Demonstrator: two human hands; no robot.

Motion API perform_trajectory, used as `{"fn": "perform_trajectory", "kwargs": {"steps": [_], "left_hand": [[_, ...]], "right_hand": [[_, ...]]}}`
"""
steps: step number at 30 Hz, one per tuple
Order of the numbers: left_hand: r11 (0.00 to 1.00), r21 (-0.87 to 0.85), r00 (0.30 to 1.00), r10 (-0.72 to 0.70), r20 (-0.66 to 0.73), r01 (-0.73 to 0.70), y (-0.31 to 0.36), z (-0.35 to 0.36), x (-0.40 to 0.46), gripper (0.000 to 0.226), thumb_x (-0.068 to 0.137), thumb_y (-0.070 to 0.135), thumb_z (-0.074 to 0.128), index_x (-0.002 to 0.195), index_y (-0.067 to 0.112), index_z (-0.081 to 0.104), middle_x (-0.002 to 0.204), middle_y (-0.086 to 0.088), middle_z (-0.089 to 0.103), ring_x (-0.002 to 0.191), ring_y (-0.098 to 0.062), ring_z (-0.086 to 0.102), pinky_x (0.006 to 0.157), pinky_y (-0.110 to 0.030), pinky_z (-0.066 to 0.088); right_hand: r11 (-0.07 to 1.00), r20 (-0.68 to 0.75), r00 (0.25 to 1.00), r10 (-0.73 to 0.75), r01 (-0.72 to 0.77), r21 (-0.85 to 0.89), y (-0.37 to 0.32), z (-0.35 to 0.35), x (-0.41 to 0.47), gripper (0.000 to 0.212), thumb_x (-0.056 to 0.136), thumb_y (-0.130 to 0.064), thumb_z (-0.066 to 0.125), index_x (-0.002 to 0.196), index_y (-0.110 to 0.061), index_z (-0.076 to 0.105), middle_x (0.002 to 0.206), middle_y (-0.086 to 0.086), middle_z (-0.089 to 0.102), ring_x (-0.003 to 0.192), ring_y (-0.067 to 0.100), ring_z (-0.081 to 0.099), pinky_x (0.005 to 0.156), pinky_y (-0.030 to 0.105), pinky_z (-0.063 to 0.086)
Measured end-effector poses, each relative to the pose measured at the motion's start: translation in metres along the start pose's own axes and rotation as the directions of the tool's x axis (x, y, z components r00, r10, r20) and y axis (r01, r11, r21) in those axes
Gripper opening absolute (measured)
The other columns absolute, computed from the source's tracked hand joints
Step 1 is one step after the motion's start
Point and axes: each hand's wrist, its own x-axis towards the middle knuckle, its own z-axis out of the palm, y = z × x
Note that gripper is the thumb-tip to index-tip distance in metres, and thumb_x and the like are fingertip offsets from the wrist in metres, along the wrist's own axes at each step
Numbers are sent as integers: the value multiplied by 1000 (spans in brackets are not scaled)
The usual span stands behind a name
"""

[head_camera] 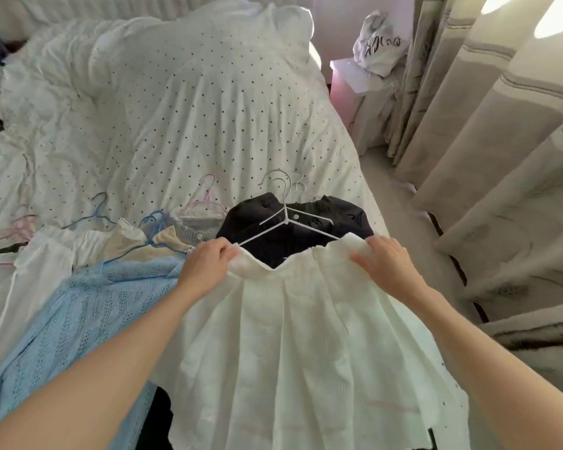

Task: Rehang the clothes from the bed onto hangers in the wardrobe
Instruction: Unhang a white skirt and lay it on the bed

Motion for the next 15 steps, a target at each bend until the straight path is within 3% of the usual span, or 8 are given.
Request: {"fn": "perform_trajectory", "kwargs": {"steps": [2,6,8,12,15], "left_hand": [[999,49,1000,-8,-12,9,-3,11,32,20,94,26,50,81,13,56,84,-6,59,89,-29,54,76,-38,40],[997,82,997,21,-80,-14,4,22,83,19,93,26,51,80,14,56,85,-6,60,88,-27,52,75,-39,40],[995,96,996,-12,-84,20,4,32,105,16,93,24,52,88,12,61,91,-6,62,93,-28,54,79,-40,42],[988,110,975,-131,177,113,-13,63,127,24,92,16,46,112,16,58,115,-7,61,112,-29,52,93,-41,41],[986,156,941,-106,320,58,-18,73,127,42,94,19,46,135,13,42,138,-9,46,127,-27,41,103,-38,34]], "right_hand": [[999,57,998,-33,33,8,14,14,32,34,92,-34,54,112,-7,55,110,12,58,107,33,48,86,37,33],[999,34,999,11,-12,31,26,24,81,33,92,-30,55,113,-4,55,111,14,56,107,34,46,84,38,32],[999,58,998,33,-35,25,32,35,101,33,92,-30,54,114,-4,54,110,14,55,108,34,45,85,39,32],[994,127,986,107,-105,-19,46,62,118,36,93,-25,51,125,-6,50,118,14,52,114,33,45,91,40,35],[993,166,979,120,-116,-34,52,74,109,47,93,-26,51,135,-8,42,134,13,46,123,31,42,100,39,31]]}}
